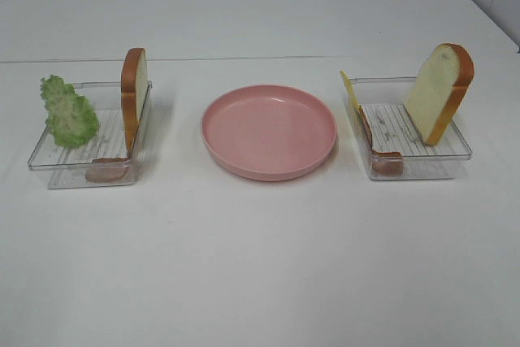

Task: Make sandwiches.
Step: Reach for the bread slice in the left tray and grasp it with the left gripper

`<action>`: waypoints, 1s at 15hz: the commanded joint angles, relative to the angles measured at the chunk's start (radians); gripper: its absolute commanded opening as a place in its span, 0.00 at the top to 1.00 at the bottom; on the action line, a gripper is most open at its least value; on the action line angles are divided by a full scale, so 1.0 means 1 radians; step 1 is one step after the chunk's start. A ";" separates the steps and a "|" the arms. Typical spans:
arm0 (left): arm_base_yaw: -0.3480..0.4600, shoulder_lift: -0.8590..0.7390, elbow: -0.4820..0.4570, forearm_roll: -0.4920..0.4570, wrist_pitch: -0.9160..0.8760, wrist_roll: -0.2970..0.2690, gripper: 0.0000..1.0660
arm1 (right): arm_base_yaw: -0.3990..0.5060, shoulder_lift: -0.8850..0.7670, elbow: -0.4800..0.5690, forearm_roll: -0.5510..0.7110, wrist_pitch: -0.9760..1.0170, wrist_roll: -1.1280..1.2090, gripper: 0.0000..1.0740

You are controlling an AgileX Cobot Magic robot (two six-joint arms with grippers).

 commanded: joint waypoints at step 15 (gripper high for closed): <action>0.004 -0.013 0.003 0.000 -0.005 -0.008 0.06 | -0.005 -0.025 0.003 0.000 -0.008 -0.004 0.15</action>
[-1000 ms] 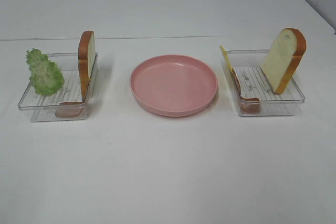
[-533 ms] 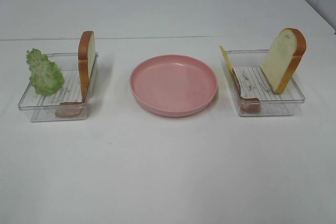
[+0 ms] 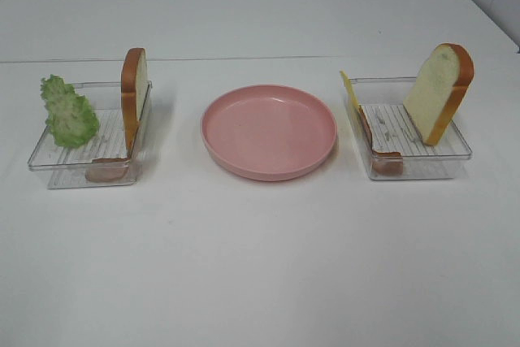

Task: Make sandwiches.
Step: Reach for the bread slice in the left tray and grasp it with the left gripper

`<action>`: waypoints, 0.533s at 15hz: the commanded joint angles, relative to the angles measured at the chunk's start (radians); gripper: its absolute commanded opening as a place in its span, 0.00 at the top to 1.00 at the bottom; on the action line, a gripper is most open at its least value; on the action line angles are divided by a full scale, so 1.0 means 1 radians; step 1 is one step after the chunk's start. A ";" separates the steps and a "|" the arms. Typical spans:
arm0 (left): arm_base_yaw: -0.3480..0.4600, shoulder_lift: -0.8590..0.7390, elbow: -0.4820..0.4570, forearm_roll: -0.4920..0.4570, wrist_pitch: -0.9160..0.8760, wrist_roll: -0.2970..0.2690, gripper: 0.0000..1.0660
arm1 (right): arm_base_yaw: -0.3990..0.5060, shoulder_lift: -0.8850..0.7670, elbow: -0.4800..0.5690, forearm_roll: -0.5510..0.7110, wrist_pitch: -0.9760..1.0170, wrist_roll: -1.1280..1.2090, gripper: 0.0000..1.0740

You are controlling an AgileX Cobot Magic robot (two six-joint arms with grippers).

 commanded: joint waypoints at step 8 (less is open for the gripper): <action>0.004 0.002 0.000 -0.005 -0.007 -0.008 0.06 | -0.005 -0.025 0.003 0.000 -0.008 -0.004 0.15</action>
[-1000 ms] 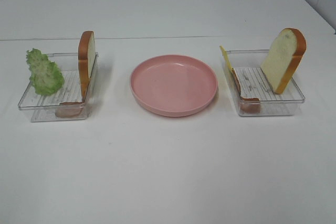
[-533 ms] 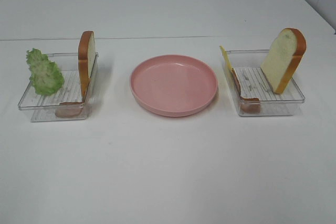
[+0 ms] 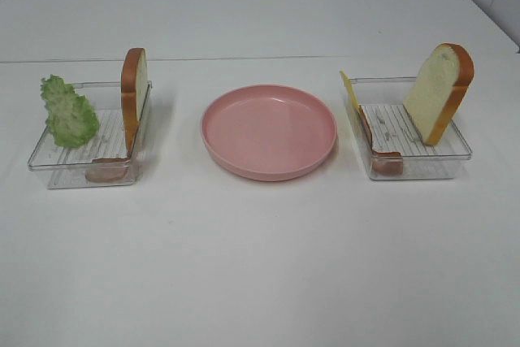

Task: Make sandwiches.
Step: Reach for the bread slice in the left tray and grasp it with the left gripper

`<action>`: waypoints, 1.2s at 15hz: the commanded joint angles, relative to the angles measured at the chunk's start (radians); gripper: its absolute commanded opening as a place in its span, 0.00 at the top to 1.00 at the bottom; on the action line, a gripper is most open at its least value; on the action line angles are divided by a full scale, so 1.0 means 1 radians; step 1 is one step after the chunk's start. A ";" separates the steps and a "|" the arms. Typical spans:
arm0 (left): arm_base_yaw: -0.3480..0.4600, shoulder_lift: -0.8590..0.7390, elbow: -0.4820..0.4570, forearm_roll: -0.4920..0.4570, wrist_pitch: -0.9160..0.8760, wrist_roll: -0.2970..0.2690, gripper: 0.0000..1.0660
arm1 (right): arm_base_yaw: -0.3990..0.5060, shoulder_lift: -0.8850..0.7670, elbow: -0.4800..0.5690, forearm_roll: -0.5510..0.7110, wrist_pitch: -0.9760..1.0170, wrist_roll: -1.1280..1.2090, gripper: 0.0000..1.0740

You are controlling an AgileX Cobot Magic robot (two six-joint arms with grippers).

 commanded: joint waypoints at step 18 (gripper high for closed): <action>-0.121 1.638 -1.066 -0.134 0.062 -0.065 0.07 | -0.005 -0.025 0.003 0.000 -0.008 -0.004 0.15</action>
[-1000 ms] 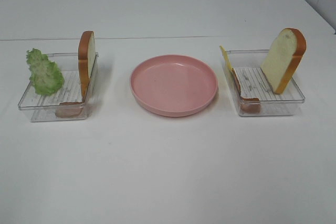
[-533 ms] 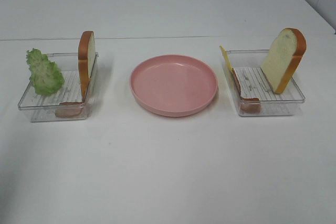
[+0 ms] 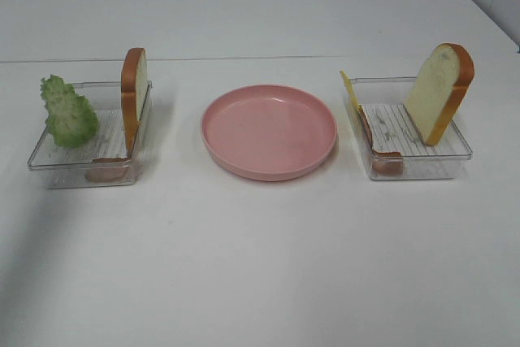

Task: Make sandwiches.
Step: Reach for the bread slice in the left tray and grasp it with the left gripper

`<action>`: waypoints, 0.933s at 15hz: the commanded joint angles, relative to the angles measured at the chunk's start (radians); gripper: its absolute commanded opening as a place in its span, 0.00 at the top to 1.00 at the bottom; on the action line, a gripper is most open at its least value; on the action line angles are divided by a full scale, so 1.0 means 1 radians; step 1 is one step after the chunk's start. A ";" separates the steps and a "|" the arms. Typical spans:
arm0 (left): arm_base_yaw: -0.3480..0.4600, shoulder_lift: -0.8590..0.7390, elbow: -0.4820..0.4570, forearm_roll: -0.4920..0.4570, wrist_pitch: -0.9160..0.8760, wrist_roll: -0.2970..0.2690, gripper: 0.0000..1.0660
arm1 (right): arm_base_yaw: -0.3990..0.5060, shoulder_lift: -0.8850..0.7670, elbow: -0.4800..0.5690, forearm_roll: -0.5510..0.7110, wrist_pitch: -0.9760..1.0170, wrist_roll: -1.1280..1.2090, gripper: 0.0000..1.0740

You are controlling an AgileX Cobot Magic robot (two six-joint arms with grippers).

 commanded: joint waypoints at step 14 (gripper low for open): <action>-0.241 0.688 -0.585 0.083 0.096 -0.377 0.09 | -0.005 -0.025 0.003 0.000 -0.008 -0.004 0.15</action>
